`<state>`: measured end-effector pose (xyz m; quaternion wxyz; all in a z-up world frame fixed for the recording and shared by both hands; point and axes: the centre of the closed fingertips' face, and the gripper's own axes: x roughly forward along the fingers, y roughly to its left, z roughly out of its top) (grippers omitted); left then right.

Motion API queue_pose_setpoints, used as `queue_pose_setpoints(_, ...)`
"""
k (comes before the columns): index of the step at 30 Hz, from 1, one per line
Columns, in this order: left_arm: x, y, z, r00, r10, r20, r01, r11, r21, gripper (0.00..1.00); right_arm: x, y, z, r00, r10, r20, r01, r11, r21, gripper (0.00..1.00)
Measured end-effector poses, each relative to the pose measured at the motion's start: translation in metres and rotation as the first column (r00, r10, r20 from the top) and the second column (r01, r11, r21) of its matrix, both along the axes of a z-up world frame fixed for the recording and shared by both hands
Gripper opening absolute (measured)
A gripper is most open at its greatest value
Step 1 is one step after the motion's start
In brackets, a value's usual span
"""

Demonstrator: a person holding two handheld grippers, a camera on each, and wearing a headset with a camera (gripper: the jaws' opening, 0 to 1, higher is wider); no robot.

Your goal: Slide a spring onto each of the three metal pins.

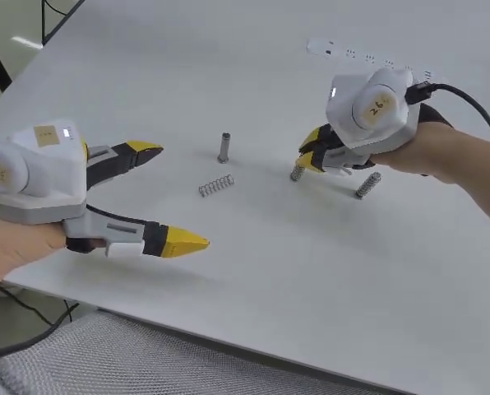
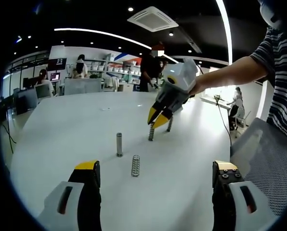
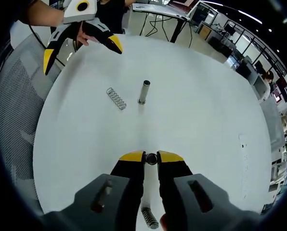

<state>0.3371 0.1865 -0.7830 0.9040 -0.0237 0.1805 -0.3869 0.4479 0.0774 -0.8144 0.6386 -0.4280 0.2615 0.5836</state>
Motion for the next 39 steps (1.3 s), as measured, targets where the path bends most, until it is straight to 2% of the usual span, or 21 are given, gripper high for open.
queue_pose_setpoints(4, 0.000, -0.001, 0.000, 1.000, 0.000, -0.001, 0.000, 1.000, 0.002, 0.96, -0.004, -0.001, -0.003, 1.000, -0.007, -0.008, 0.007, 1.000, -0.001, 0.12)
queue_pose_setpoints(5, 0.000, -0.001, 0.000, 1.000, -0.001, -0.001, 0.001, 1.000, 0.003, 0.96, 0.000, 0.001, -0.002, 1.000, -0.015, -0.004, 0.015, 1.000, 0.011, 0.12)
queue_pose_setpoints(9, 0.000, -0.001, 0.001, 1.000, 0.000, -0.002, 0.000, 1.000, 0.002, 0.96, -0.001, 0.001, -0.001, 0.999, -0.037, -0.025, 0.038, 0.999, 0.028, 0.14)
queue_pose_setpoints(13, 0.001, -0.002, 0.002, 1.000, -0.003, -0.001, 0.003, 1.000, 0.003, 0.96, -0.003, -0.001, -0.002, 0.999, -0.032, -0.018, 0.032, 0.999, 0.014, 0.18)
queue_pose_setpoints(20, 0.003, -0.005, 0.003, 1.000, -0.010, 0.000, 0.010, 1.000, 0.006, 0.96, -0.001, -0.002, 0.008, 0.998, -0.066, -0.017, 0.067, 0.997, 0.049, 0.22)
queue_pose_setpoints(26, 0.005, -0.008, 0.005, 1.000, -0.017, 0.000, 0.017, 1.000, 0.004, 0.96, 0.002, -0.004, 0.012, 0.993, -0.115, -0.038, 0.118, 0.989, 0.086, 0.25)
queue_pose_setpoints(31, 0.004, -0.009, 0.005, 1.000, -0.022, -0.002, 0.022, 1.000, 0.008, 0.97, 0.004, -0.006, 0.017, 0.984, -0.168, -0.062, 0.175, 0.976, 0.130, 0.28)
queue_pose_setpoints(33, 0.004, -0.009, 0.005, 1.000, -0.023, -0.002, 0.023, 1.000, 0.007, 0.97, 0.005, -0.007, 0.020, 0.977, -0.199, -0.075, 0.208, 0.966, 0.155, 0.29)
queue_pose_setpoints(34, 0.004, -0.009, 0.005, 1.000, -0.023, -0.002, 0.023, 1.000, 0.008, 0.97, 0.003, -0.007, 0.021, 0.973, -0.207, -0.097, 0.221, 0.960, 0.171, 0.29)
queue_pose_setpoints(36, 0.003, -0.009, 0.005, 1.000, -0.025, -0.004, 0.025, 1.000, 0.011, 0.97, 0.003, -0.008, 0.023, 0.972, -0.213, -0.098, 0.228, 0.957, 0.181, 0.29)
queue_pose_setpoints(39, 0.003, -0.009, 0.005, 1.000, -0.022, -0.003, 0.022, 1.000, 0.009, 0.97, 0.002, -0.011, 0.028, 0.964, -0.238, -0.117, 0.259, 0.941, 0.217, 0.29)
